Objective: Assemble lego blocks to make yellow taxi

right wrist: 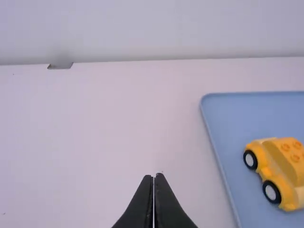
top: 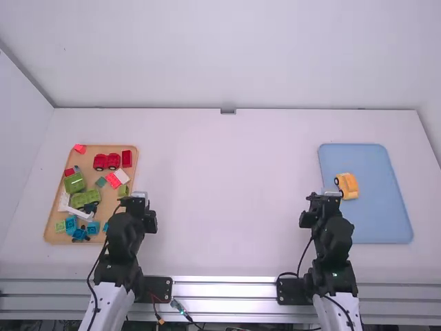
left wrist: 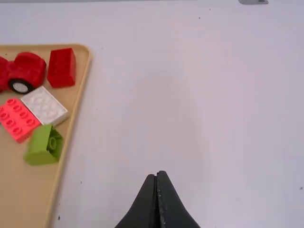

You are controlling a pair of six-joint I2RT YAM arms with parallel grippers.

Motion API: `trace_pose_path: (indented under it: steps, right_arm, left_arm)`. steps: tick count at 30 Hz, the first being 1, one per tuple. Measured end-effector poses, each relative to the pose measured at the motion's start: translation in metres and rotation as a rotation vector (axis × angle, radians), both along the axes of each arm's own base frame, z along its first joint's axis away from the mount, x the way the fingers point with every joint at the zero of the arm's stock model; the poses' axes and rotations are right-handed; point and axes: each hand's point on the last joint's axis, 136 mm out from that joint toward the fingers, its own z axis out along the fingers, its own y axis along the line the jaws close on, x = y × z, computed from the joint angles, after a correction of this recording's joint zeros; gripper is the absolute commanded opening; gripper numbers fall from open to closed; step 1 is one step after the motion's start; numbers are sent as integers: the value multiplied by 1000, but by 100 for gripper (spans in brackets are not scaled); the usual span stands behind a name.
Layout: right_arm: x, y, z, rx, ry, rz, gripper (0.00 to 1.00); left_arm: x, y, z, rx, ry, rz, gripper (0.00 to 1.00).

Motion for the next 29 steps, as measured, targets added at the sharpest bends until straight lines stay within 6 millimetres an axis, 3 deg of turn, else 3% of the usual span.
trace_pose_path:
  steps: [3, 21, 29]
  right_arm:
    - [-3, 0, -10, -2, -1, 0, 0]
    - [-5, 0, 35, -2, -206, 1, 0]
    - [-6, 0, 39, -1, -224, 2, 0]
  left_arm:
    - [2, 0, 11, 0, -48, 0, 0]
    - [3, 0, 64, 0, -282, 0, 0]
    - [1, 0, 81, 0, -356, 0, 0]
